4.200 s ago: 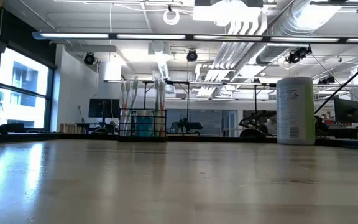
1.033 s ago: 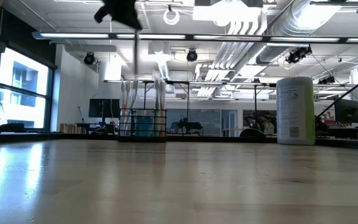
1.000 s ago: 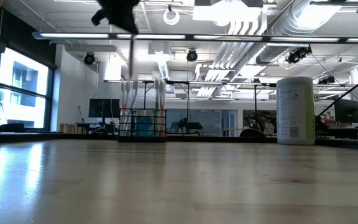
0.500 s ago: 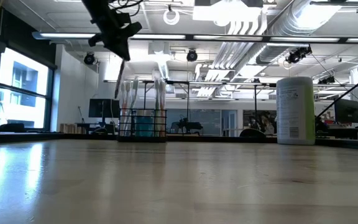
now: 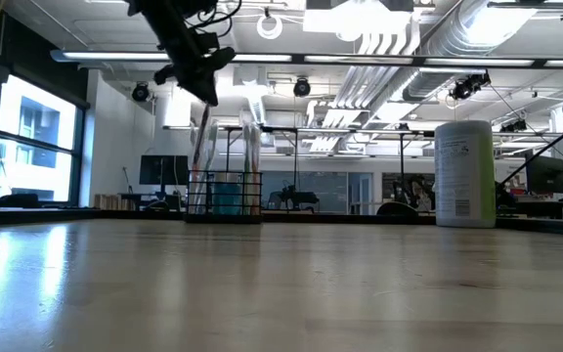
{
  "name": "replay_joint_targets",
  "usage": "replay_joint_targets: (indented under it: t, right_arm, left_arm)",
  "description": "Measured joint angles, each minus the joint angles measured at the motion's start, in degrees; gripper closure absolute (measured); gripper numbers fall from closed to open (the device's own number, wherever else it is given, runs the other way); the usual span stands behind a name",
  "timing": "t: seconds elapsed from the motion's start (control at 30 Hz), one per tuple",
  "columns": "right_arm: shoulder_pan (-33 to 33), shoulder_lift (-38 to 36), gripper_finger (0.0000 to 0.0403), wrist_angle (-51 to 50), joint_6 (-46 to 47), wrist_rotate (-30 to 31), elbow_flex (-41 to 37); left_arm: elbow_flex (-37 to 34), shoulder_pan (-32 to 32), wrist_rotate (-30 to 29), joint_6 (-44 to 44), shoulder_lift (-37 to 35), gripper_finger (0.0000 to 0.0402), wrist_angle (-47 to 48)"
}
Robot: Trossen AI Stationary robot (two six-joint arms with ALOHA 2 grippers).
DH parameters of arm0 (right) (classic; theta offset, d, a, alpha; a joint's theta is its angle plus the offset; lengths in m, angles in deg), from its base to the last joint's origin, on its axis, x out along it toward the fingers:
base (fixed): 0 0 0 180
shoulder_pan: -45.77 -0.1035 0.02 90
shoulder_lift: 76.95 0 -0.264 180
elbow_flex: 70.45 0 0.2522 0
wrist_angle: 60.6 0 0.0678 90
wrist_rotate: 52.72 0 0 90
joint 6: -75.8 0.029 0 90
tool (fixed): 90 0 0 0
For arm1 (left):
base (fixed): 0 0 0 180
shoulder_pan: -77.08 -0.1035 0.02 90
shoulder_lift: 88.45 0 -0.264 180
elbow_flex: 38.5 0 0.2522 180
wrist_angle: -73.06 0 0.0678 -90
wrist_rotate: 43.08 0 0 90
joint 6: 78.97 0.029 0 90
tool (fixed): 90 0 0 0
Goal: Pick & Place toothbrushing station
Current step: Put the violet toothbrush into the black wire organizer
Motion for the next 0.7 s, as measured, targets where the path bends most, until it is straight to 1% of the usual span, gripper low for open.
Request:
replay_joint_targets:
  t: [0.17,0.47,0.6,0.7]
  right_arm:
    - [1.2,0.0,0.0187,-0.2,0.0,-1.1,0.0]
    - [1.2,0.0,0.0187,-0.6,-0.2,-1.2,0.0]
    - [1.2,0.0,0.0187,-0.9,0.1,-1.4,0.0]
    - [1.2,0.0,0.0187,-1.6,1.4,-2.1,0.0]
  left_arm:
    - [0.0,0.0,0.0,0.1,2.1,0.0390,0.2]
    - [0.0,0.0,0.2,0.1,5.0,0.0390,-1.4]
    - [-2.8,-0.1,1.5,-0.1,5.1,0.0390,-6.0]
    - [-5.0,-0.9,2.0,-1.8,5.1,0.0390,-6.3]
